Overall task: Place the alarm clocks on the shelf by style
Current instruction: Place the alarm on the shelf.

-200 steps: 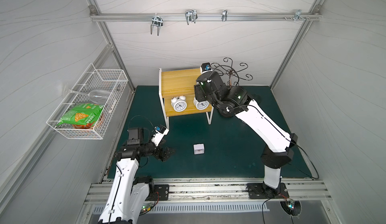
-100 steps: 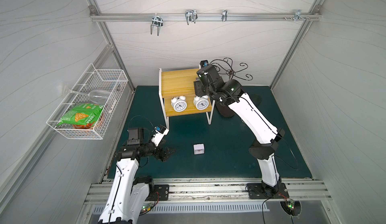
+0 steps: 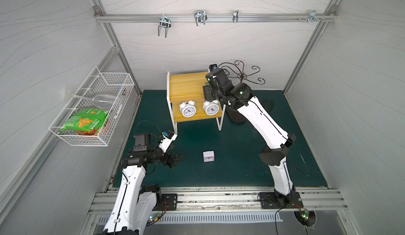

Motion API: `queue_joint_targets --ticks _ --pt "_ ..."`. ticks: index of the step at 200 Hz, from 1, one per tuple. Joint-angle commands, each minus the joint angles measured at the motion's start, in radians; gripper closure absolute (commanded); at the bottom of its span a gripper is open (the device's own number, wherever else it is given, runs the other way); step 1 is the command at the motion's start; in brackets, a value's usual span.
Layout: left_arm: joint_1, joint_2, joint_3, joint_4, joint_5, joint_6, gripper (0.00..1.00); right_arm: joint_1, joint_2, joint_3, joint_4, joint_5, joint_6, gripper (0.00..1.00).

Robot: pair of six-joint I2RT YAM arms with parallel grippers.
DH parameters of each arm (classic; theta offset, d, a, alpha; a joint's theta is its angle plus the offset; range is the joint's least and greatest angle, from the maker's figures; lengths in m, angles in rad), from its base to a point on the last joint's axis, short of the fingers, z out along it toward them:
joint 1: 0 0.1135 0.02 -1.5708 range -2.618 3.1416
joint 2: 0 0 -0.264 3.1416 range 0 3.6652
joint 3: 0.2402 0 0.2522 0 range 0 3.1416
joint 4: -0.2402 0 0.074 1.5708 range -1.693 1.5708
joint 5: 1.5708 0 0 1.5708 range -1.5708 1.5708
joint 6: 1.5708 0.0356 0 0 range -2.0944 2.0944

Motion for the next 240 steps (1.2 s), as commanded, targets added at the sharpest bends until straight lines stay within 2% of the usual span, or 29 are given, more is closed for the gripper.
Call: queue_joint_targets --ticks 1,34,58,93,125,180,240 --pt "0.0 0.0 0.033 0.029 0.015 -0.009 0.01 -0.008 0.012 0.02 -0.001 0.004 -0.012 0.27" --pt "0.0 -0.002 0.034 0.032 0.016 -0.013 0.01 -0.009 0.005 0.022 0.004 0.002 -0.011 0.1" --pt "0.0 -0.005 0.033 0.03 0.014 -0.013 0.01 -0.005 -0.001 0.021 0.009 -0.007 -0.011 0.01" --pt "0.0 -0.014 0.033 0.025 0.013 -0.011 0.01 0.031 -0.038 -0.006 0.023 0.03 -0.027 0.01" --pt "0.0 -0.022 0.035 0.019 0.015 -0.01 0.01 0.065 -0.123 -0.097 0.038 0.084 -0.018 0.01" --pt "0.0 -0.037 0.036 0.012 0.023 -0.012 0.01 0.133 -0.305 -0.354 0.115 0.096 0.017 0.01" --pt "0.0 -0.041 0.04 -0.003 0.021 0.0 0.01 0.22 -0.571 -0.878 0.359 0.095 0.102 0.01"
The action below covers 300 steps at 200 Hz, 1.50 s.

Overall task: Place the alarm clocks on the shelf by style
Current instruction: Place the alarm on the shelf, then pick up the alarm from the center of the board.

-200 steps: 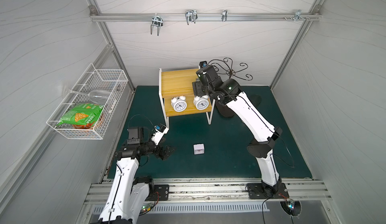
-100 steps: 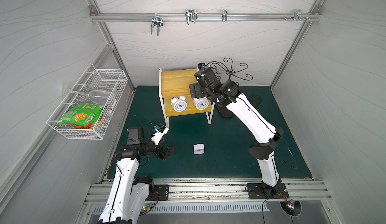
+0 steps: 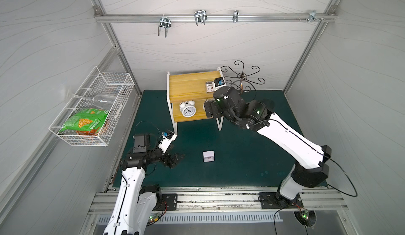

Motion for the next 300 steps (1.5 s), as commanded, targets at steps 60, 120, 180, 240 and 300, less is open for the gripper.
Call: queue_joint_targets --ticks 60,120,180,240,300 --pt "-0.001 -0.003 0.038 -0.002 0.021 0.004 0.01 0.15 -0.224 -0.648 0.371 0.065 0.237 0.01" --pt "0.0 0.002 0.033 -0.026 0.02 0.034 0.01 0.284 -0.144 -0.905 0.535 0.129 0.475 0.01" --pt "-0.002 -0.004 0.034 -0.1 0.015 0.111 0.01 0.344 0.026 -0.957 0.652 0.172 0.603 0.01" --pt "-0.002 -0.01 0.016 -0.088 0.012 0.111 0.01 0.362 0.128 -0.977 0.708 0.24 0.668 0.04" --pt "-0.002 -0.007 0.015 -0.077 0.01 0.103 0.01 0.363 0.18 -0.968 0.728 0.271 0.66 0.12"
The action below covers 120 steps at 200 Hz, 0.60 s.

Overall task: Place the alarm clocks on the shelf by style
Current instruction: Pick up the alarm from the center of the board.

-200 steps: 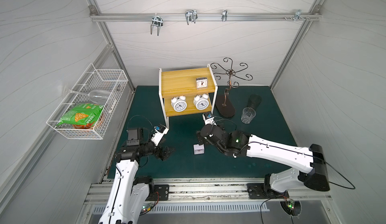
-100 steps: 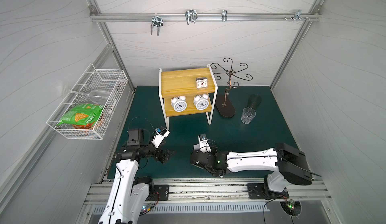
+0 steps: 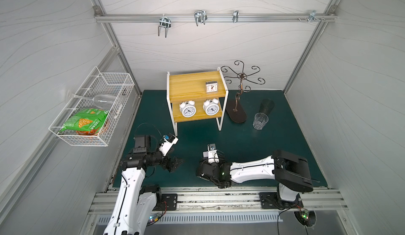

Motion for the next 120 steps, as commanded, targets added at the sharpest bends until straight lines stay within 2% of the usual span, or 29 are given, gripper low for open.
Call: queue_joint_targets --ticks 1,46,120 --pt "-0.001 -0.007 0.014 0.017 0.011 0.009 0.01 0.007 0.028 0.006 0.012 0.041 0.01 0.12" --pt "-0.001 -0.005 0.012 0.023 0.01 0.005 0.01 0.007 0.029 -0.002 0.015 0.057 0.008 0.23" --pt "-0.001 -0.006 0.011 0.029 0.008 0.0 0.01 0.007 -0.062 -0.021 0.042 0.068 -0.078 0.34"
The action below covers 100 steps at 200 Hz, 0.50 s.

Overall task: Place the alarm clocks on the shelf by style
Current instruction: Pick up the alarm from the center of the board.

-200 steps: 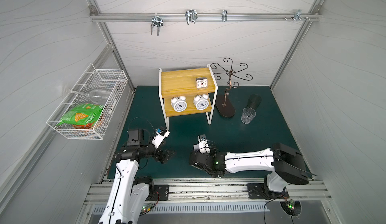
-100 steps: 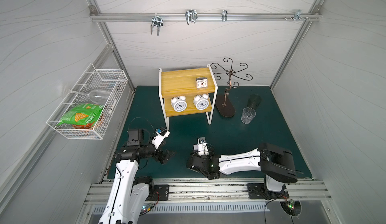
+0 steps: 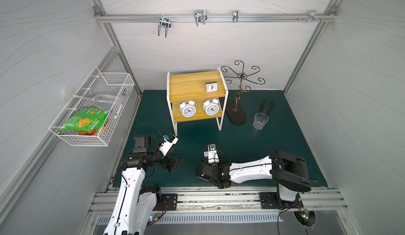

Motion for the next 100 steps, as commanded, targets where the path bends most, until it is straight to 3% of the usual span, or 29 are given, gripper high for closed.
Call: queue_joint_targets --ticks 1,56,100 --pt "-0.001 -0.005 0.011 0.028 0.008 0.002 0.01 0.007 -0.068 -0.001 0.005 0.032 -0.052 0.34" --pt "-0.002 -0.007 0.015 0.025 0.005 0.008 0.01 -0.036 -0.225 0.153 -0.196 -0.02 -0.226 0.37" --pt "-0.001 -0.015 0.028 0.047 -0.01 -0.031 0.01 -0.072 -0.219 0.431 -0.424 -0.069 -0.371 0.37"
